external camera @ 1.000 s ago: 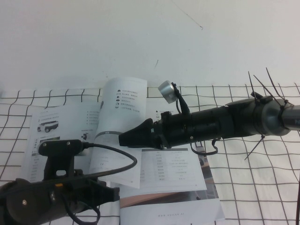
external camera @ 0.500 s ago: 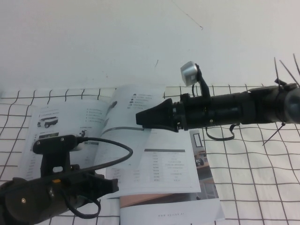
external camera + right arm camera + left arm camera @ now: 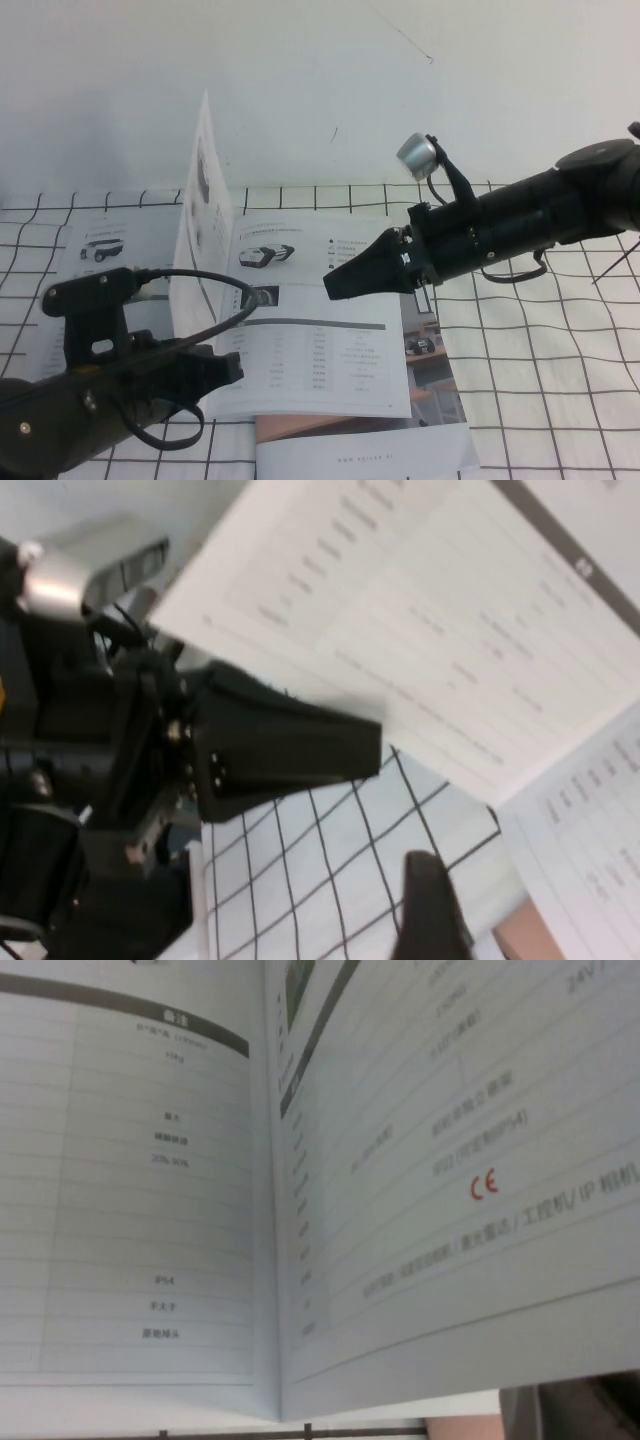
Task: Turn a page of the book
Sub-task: Open the closed book
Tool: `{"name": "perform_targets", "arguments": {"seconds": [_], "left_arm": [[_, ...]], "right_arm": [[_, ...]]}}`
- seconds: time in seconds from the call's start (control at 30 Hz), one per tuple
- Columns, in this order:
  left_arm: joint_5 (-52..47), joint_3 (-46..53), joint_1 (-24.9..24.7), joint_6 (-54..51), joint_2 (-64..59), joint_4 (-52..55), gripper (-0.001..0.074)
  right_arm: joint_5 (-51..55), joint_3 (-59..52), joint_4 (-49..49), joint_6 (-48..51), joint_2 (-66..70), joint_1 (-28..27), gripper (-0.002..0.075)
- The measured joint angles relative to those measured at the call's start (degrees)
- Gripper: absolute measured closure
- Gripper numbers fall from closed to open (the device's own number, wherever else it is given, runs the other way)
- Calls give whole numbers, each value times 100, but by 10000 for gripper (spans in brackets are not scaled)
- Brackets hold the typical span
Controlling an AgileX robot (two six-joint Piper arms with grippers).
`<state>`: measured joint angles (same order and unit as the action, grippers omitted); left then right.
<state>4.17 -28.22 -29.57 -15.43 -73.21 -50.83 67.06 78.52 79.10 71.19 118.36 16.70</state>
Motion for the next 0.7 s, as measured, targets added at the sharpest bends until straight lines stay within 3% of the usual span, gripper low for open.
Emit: {"name": "perform_targets", "arguments": {"seconds": [0.1, 0.23, 0.3, 0.53, 0.7], "left_arm": [[123, 0, 0, 0, 0, -84, 737], [367, 0, 0, 12, 0, -198, 737], [512, 0, 0, 12, 0, -221, 737], [689, 0, 0, 12, 0, -287, 737], [661, 0, 0, 12, 0, -328, 737]], "right_arm": [[-121, 0, -161, -67, 36, 93, 360], [-782, 0, -176, -101, 227, 330, 591], [-1105, 0, -163, -101, 380, 478, 664], [-1640, 0, -594, -263, 802, 840, 720], [-1855, 0, -1845, -1540, 820, 844, 723]]}}
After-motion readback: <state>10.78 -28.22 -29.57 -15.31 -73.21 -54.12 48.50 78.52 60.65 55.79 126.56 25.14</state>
